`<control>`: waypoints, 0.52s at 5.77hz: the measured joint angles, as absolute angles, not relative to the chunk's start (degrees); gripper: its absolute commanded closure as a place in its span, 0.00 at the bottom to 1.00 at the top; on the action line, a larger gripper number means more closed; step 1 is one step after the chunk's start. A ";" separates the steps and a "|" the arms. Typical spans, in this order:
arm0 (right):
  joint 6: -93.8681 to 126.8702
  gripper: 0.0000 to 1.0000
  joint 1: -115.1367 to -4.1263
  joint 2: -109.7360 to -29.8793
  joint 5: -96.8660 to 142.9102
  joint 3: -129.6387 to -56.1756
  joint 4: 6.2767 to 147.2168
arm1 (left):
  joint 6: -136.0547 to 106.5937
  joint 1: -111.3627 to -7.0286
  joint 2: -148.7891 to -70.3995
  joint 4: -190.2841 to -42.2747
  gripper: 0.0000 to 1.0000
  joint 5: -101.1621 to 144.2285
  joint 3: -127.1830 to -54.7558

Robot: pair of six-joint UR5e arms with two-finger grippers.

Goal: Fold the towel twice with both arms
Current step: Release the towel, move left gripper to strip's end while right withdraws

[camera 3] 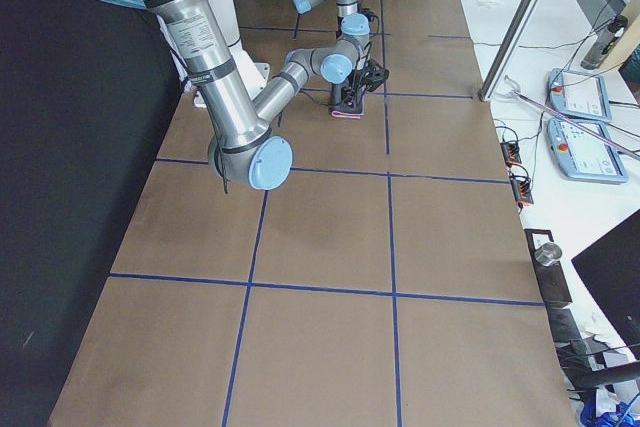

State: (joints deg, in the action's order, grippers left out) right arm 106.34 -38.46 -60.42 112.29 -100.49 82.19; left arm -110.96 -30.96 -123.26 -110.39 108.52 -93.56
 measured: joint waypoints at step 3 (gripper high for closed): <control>104.80 0.01 -39.45 -62.49 114.12 -102.03 82.20 | -112.69 -27.55 -123.12 -110.37 0.23 108.23 -91.75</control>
State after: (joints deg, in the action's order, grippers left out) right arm 104.80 -39.45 -62.49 114.12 -102.03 82.20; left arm -112.69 -27.55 -123.12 -110.37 108.23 -91.75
